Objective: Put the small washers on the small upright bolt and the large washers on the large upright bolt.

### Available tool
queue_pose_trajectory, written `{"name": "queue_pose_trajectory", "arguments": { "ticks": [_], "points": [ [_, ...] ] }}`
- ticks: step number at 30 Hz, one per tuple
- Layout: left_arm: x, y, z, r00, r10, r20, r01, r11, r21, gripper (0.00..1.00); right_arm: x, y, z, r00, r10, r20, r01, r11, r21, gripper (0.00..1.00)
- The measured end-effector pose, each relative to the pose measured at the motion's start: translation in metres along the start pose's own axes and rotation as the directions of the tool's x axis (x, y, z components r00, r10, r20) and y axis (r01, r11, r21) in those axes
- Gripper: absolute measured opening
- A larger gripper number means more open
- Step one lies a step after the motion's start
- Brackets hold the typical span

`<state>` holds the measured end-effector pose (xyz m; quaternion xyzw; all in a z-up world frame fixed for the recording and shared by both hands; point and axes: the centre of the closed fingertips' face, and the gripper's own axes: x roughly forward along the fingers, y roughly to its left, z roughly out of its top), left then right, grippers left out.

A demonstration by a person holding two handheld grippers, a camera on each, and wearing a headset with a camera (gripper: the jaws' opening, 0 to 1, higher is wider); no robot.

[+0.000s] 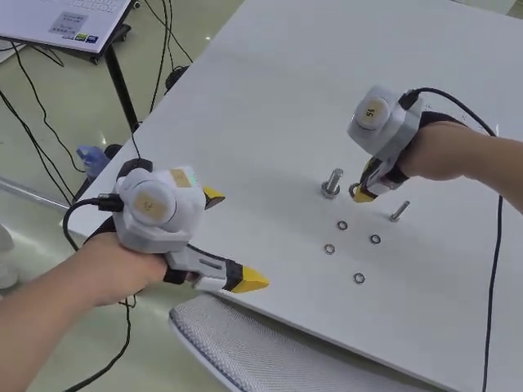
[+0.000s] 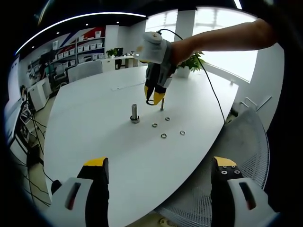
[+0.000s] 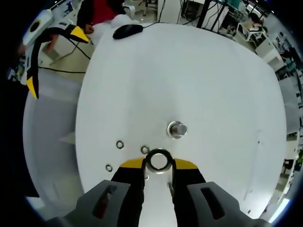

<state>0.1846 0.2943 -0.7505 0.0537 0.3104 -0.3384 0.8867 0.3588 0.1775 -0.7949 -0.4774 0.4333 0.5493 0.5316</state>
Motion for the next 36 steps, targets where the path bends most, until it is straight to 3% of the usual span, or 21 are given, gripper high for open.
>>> {"name": "queue_pose_trajectory", "arguments": {
  "ticks": [13,23,36],
  "points": [
    [0.000,0.002,-0.004,0.9999,-0.004,-0.015,0.004,1.000,0.005,0.88,-0.004,-0.025,0.016,0.9999,-0.015,0.003,0.015,1.000,-0.001,0.21],
    [0.004,0.002,-0.005,0.9998,-0.012,-0.017,0.012,1.000,0.006,0.87,0.002,-0.031,0.029,0.9999,-0.013,0.000,0.013,1.000,-0.022,0.21],
    [0.001,0.005,-0.010,0.9998,-0.006,-0.019,0.006,1.000,-0.011,0.87,0.016,-0.036,0.034,1.0000,-0.002,-0.008,0.002,1.000,-0.017,0.21]
  ]
}}
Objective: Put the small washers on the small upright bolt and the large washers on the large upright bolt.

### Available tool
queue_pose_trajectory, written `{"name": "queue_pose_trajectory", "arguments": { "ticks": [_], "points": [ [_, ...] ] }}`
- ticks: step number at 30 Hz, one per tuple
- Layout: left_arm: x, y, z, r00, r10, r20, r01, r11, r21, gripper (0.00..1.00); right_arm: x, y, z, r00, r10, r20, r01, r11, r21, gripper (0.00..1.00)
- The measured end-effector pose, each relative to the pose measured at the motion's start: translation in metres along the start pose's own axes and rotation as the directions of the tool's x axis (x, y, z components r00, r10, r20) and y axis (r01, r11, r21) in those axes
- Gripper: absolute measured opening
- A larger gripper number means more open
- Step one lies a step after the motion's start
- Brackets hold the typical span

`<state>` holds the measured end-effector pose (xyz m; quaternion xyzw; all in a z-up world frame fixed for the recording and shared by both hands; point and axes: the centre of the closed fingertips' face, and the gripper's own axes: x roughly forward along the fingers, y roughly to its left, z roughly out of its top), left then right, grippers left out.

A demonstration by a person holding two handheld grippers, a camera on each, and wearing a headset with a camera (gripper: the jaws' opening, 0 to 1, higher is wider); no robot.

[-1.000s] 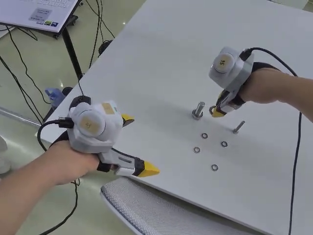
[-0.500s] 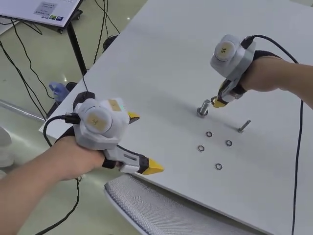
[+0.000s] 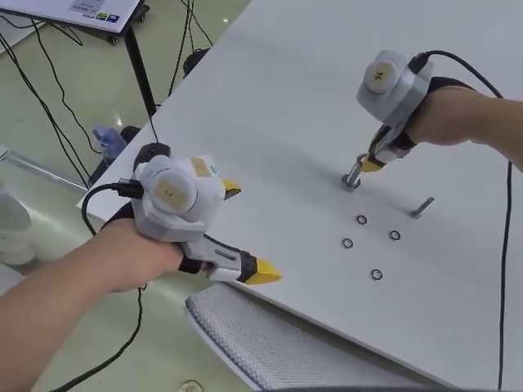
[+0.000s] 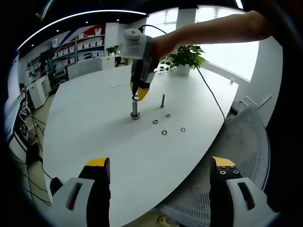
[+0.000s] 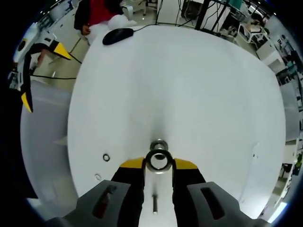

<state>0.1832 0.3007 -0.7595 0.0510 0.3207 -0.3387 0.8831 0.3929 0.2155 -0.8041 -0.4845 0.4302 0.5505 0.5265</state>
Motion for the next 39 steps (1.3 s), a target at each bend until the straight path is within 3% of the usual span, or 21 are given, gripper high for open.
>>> {"name": "queue_pose_trajectory", "arguments": {
  "ticks": [39],
  "points": [
    [-0.007,-0.002,-0.002,0.9999,0.000,-0.012,-0.001,1.000,-0.007,0.84,0.013,0.006,0.003,0.9996,0.016,-0.024,-0.016,1.000,0.003,0.21]
  ]
}}
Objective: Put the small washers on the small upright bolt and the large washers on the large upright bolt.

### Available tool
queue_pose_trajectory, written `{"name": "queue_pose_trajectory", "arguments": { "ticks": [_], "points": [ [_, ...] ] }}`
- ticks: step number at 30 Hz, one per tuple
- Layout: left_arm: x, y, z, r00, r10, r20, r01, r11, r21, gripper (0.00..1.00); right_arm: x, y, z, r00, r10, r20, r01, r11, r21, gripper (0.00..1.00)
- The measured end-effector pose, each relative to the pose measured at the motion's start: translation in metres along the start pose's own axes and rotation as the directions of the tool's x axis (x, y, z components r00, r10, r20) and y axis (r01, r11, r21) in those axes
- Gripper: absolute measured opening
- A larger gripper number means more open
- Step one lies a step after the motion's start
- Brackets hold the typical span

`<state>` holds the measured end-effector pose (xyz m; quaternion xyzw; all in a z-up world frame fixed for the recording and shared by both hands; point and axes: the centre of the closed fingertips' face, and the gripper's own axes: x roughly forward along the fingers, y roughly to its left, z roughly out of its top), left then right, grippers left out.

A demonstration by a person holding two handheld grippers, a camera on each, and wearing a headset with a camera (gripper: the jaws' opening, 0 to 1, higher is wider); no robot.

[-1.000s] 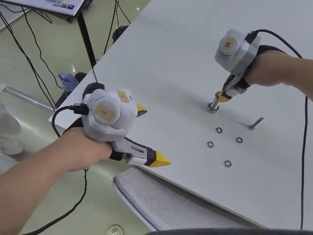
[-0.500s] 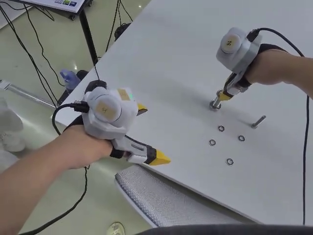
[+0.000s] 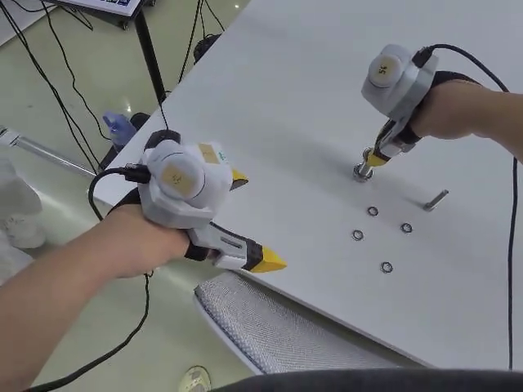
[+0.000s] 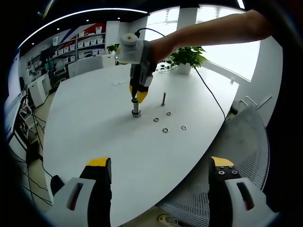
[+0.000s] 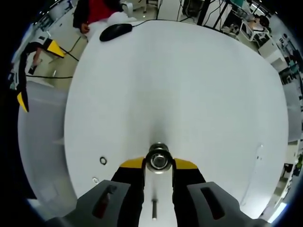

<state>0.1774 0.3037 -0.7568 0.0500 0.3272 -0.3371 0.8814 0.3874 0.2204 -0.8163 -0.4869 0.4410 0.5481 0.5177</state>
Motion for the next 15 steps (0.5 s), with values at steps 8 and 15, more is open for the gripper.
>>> {"name": "queue_pose_trajectory", "arguments": {
  "ticks": [8,15],
  "points": [
    [0.002,0.001,0.003,1.0000,-0.002,0.009,0.002,1.000,0.006,0.84,0.005,0.000,0.001,1.0000,-0.001,-0.006,0.001,1.000,-0.006,0.21],
    [0.003,0.003,0.004,0.9998,-0.001,0.018,0.001,1.000,-0.001,0.85,0.013,-0.002,0.000,0.9999,0.003,-0.012,-0.003,1.000,0.002,0.21]
  ]
}}
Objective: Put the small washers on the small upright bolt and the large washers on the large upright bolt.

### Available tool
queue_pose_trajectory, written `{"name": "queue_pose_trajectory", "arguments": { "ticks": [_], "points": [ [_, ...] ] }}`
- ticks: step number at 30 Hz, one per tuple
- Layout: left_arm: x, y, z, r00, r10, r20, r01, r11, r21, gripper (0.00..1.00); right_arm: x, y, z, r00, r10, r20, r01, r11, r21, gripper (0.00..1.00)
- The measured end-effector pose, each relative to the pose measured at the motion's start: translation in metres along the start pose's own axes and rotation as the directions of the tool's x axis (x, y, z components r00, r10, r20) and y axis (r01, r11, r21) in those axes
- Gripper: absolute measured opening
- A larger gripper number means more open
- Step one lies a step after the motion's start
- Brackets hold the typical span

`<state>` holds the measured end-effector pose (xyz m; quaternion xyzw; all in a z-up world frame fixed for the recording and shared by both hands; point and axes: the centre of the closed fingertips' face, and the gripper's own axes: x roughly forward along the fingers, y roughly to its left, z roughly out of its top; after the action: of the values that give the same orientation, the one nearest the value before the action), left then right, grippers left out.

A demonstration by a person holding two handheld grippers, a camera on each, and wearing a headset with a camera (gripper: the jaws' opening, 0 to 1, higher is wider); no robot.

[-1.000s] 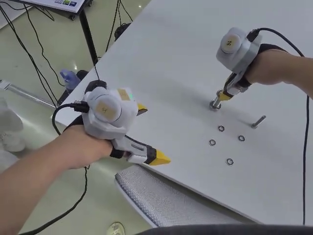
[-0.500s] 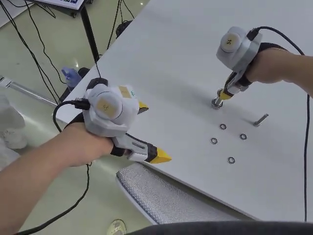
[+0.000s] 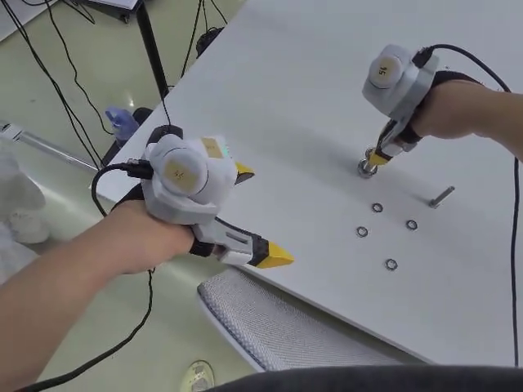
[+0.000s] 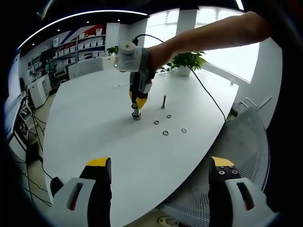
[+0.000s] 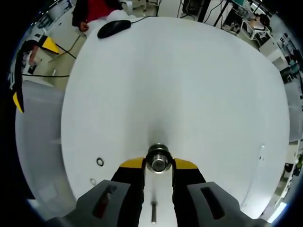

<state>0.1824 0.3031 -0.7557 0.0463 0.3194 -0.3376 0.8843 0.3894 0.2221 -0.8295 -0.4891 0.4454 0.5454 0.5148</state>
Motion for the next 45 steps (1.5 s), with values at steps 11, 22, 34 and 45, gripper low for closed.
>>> {"name": "queue_pose_trajectory", "arguments": {
  "ticks": [11,22,34,45],
  "points": [
    [0.000,0.001,-0.004,1.0000,0.000,0.002,0.000,1.000,-0.012,0.85,0.008,0.001,-0.002,1.0000,0.000,-0.002,0.000,1.000,0.005,0.21],
    [0.001,0.004,-0.009,0.9999,-0.001,-0.011,0.001,1.000,-0.015,0.85,0.018,0.002,-0.003,0.9999,-0.004,-0.010,0.004,1.000,0.012,0.21],
    [0.003,0.003,-0.008,0.9999,-0.007,-0.012,0.007,1.000,-0.014,0.84,0.025,0.004,-0.004,0.9998,-0.006,-0.018,0.007,1.000,0.019,0.21],
    [0.005,0.005,-0.008,0.9998,-0.010,-0.016,0.010,1.000,-0.016,0.83,0.030,0.000,-0.002,0.9998,-0.005,-0.017,0.006,1.000,0.028,0.22]
  ]
}}
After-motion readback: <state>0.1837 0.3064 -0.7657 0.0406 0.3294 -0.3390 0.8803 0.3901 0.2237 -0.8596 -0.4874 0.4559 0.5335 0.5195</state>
